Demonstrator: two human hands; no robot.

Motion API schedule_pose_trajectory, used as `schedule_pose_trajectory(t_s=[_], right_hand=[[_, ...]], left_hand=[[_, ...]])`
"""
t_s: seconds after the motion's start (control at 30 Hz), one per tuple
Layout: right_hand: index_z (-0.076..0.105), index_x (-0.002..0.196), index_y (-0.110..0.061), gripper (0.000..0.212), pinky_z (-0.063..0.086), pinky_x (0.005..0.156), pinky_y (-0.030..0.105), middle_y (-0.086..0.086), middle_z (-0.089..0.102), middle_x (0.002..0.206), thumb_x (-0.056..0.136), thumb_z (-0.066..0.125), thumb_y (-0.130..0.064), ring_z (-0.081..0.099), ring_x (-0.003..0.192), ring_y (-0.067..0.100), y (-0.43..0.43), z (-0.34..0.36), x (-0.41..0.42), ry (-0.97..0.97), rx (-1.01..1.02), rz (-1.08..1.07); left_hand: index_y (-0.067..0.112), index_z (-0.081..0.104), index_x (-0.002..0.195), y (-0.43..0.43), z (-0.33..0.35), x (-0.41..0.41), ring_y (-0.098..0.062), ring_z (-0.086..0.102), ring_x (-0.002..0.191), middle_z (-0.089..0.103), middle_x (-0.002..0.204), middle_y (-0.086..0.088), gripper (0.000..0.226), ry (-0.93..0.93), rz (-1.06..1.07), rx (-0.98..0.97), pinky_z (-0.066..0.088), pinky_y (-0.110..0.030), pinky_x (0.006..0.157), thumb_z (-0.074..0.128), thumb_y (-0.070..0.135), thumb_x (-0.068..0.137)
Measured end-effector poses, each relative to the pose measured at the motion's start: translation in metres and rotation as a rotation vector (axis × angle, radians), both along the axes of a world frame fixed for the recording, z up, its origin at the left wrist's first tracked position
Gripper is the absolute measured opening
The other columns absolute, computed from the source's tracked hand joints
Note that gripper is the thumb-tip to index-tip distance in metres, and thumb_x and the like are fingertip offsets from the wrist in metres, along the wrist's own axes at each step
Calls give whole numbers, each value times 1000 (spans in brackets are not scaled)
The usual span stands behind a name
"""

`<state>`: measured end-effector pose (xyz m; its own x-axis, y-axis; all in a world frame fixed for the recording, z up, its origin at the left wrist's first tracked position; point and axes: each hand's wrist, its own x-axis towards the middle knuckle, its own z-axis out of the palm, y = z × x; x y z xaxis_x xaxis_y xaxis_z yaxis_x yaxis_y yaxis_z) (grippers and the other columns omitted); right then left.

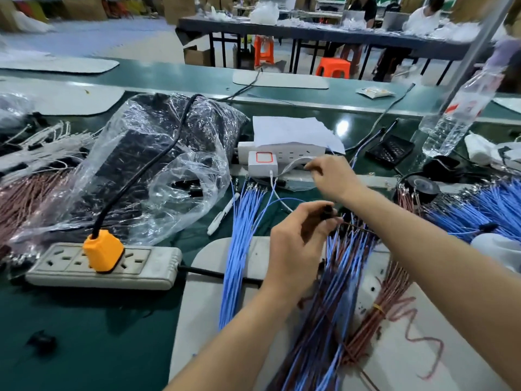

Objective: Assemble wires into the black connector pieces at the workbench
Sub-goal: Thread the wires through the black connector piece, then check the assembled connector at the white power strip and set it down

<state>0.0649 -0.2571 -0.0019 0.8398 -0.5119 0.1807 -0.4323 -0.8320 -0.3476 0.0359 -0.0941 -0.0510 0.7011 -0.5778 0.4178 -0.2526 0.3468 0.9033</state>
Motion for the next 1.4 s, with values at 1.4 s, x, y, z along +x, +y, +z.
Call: schedule_pose_trajectory(t_s=[1.4], right_hand=[[70, 80, -4, 12, 54, 63, 15, 12, 71, 70, 75, 68, 7, 69, 60, 14, 57, -5, -168, -805, 974, 241]], left_hand=[[0, 61, 104, 5, 0, -17, -9, 66, 89, 67, 96, -6, 22, -205, -182, 202, 50, -22, 83, 63, -7, 84]])
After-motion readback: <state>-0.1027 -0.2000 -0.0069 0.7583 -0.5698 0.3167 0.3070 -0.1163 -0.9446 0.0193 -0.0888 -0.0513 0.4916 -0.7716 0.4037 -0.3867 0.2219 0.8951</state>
